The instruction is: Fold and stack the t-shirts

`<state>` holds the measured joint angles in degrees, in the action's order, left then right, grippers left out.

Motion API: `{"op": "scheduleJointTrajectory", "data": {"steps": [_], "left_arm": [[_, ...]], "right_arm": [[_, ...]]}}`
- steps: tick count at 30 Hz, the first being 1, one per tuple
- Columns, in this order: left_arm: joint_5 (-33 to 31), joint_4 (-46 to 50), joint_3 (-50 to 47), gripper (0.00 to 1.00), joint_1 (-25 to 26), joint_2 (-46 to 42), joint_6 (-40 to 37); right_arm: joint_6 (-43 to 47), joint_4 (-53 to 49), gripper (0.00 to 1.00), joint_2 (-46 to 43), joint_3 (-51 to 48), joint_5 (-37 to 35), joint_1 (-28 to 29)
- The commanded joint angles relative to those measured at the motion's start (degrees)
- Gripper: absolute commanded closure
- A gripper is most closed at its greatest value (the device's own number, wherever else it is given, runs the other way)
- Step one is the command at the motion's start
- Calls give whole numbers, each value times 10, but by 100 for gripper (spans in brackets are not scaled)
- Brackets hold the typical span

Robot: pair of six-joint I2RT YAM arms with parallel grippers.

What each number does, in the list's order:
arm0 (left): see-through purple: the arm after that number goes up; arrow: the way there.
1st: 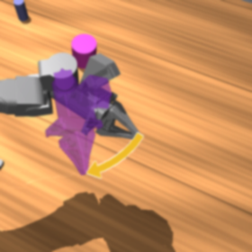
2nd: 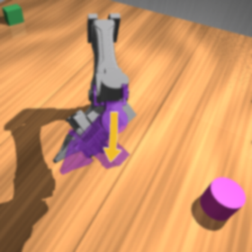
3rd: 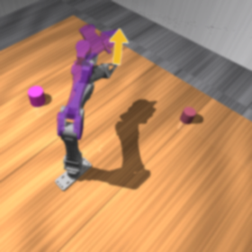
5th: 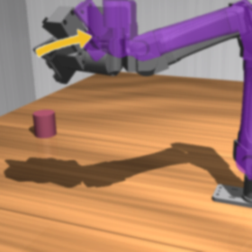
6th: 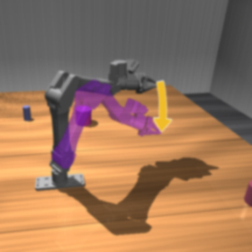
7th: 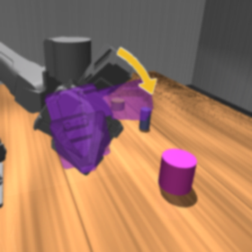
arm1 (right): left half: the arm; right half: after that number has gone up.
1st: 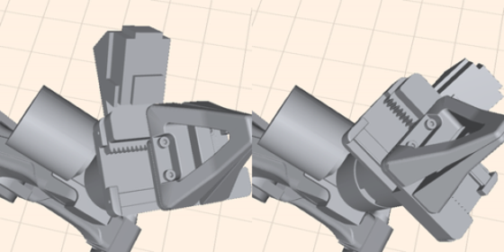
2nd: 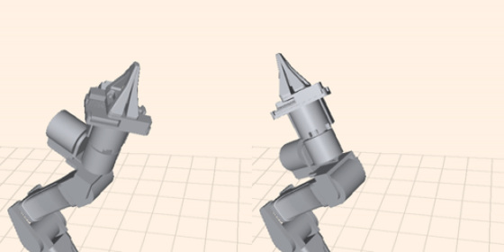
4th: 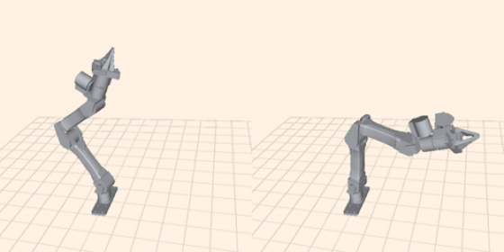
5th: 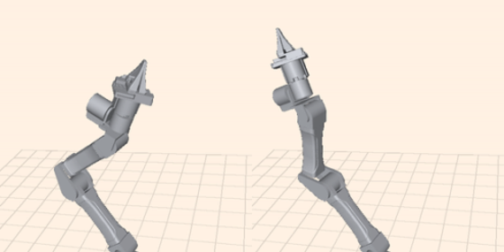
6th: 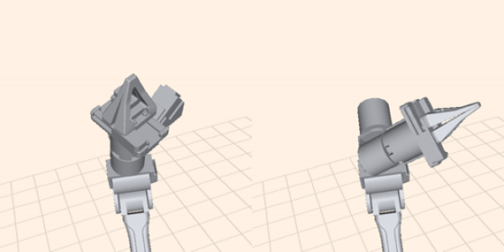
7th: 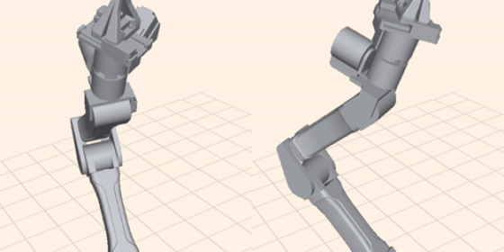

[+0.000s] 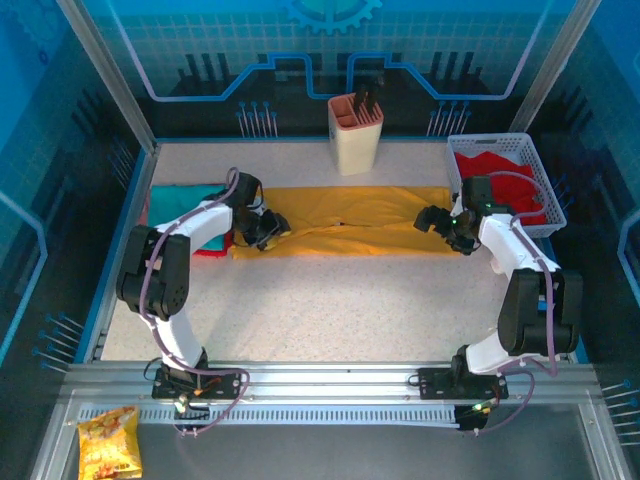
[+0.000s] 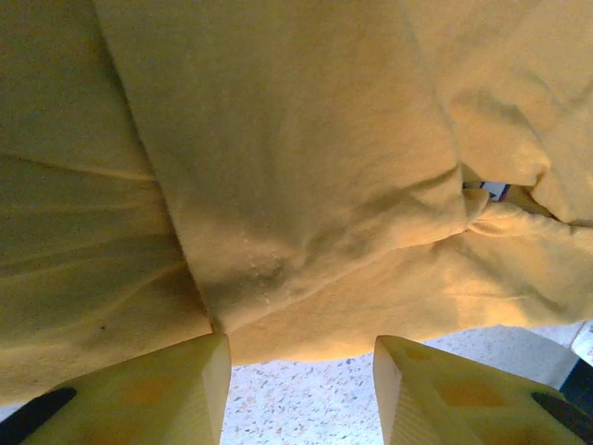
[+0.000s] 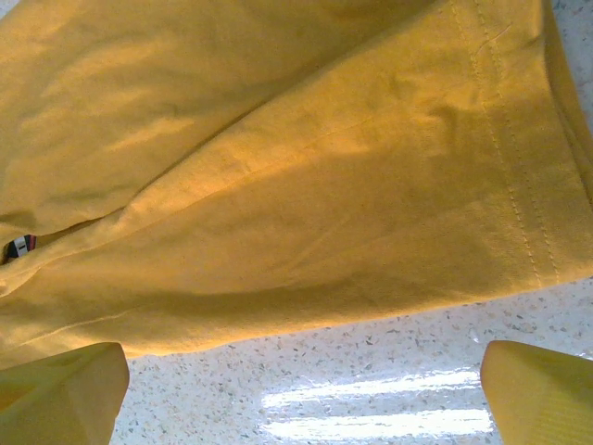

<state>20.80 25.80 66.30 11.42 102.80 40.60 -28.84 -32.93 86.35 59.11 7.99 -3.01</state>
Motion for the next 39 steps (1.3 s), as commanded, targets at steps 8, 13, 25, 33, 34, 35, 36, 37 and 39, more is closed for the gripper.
{"op": "scheduleJointTrajectory", "data": {"steps": [8, 13, 25, 33, 34, 35, 36, 37, 39], "left_arm": [[-14, -19, -28, 53, -2, 6, -4], [-10, -34, -11, 55, -1, 14, 2], [-21, -23, 32, 68, -2, 44, -5], [-24, -4, 78, 93, -2, 76, -15], [-26, 0, 89, 98, -2, 80, -18], [-28, 4, 100, 100, -2, 84, -20], [-30, 10, 113, 100, -2, 90, -23], [-29, 15, 128, 100, -2, 96, -25], [-27, 27, 156, 100, -1, 108, -30]], "right_arm": [[17, -14, 2, -16, 1, 0, 9], [25, -22, 2, -21, 2, -9, 9], [29, -26, 2, -24, -5, -10, 9], [29, -28, 3, -18, 0, -8, 8], [30, -28, 3, -18, 0, -8, 7], [29, -28, 3, -18, 0, -8, 7], [30, -29, 3, -19, 0, -8, 6], [30, -30, 3, -19, 0, -9, 6], [31, -31, 3, -21, -2, -8, 4]]}}
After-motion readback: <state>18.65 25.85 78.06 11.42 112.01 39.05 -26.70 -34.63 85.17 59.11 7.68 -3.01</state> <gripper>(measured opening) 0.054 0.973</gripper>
